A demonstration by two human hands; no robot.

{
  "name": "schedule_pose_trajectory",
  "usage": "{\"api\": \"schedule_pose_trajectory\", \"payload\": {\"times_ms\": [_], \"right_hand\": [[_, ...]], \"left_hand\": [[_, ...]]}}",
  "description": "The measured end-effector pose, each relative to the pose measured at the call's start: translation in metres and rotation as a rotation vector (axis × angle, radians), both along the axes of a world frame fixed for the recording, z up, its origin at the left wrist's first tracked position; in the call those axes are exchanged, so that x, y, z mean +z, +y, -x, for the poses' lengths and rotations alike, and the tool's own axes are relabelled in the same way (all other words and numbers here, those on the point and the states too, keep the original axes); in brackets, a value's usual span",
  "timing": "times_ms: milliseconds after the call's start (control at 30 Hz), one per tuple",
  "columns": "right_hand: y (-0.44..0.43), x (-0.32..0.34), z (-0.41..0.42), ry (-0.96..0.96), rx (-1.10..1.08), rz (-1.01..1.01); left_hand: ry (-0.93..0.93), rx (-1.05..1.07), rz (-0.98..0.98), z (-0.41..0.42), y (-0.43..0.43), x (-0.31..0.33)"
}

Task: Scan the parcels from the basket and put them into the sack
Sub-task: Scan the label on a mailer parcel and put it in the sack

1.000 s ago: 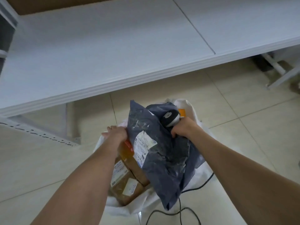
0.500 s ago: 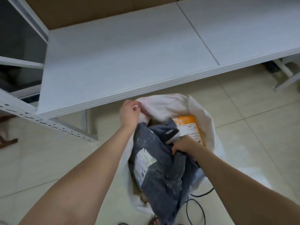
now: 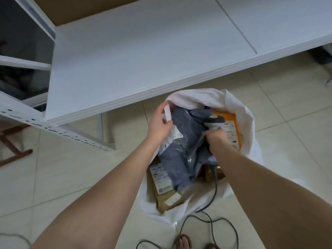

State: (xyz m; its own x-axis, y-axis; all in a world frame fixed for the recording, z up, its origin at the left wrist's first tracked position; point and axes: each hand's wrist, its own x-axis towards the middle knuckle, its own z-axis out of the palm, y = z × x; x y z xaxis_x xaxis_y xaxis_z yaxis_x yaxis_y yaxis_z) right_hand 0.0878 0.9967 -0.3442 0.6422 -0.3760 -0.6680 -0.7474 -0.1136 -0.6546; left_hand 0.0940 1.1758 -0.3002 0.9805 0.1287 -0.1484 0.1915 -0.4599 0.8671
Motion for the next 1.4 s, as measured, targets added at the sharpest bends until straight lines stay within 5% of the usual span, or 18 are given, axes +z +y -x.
{"api": "schedule_pose_trajectory", "payload": {"times_ms": [133,267,367,467,600,800,933,1133,1200,1300,1400], "right_hand": [[-0.009,0.036,0.022,-0.058,0.01,0.143],[-0.02,0.066,0.07,0.006,-0.012,0.34],[-0.03,0.071,0.092,0.149,0.026,0.47],[-0.038,0.057,0.099,0.271,0.152,0.37],[-0.028,0.034,0.102,0.221,0.158,0.161],[-0.009,0.033,0.096,0.075,0.141,0.358],[0.023,0.037,0.087,-0.012,0.335,0.456],[0.026,0.018,0.065,0.058,0.559,0.488],[0.017,0.011,0.06,0.119,0.539,0.519],[0.007,-0.002,0.061,0.155,0.522,0.596],[0.009,-0.011,0.056,0.133,0.514,0.63]], "left_hand": [[0.169,0.104,-0.13,0.048,0.02,-0.007],[0.594,0.323,-0.382,0.096,0.044,-0.019],[0.745,0.416,-0.341,0.108,0.045,-0.022],[0.813,0.441,-0.278,0.106,0.043,-0.033],[0.997,0.479,0.137,0.109,0.023,-0.055],[0.831,0.284,0.258,0.092,0.011,-0.057],[0.64,0.236,0.407,0.081,-0.011,-0.055],[0.636,0.181,0.603,0.064,-0.041,-0.067],[0.504,0.231,0.398,0.071,-0.03,-0.075],[0.341,0.433,-0.227,0.091,0.007,-0.093],[0.62,0.642,-0.504,0.108,0.032,-0.113]]}}
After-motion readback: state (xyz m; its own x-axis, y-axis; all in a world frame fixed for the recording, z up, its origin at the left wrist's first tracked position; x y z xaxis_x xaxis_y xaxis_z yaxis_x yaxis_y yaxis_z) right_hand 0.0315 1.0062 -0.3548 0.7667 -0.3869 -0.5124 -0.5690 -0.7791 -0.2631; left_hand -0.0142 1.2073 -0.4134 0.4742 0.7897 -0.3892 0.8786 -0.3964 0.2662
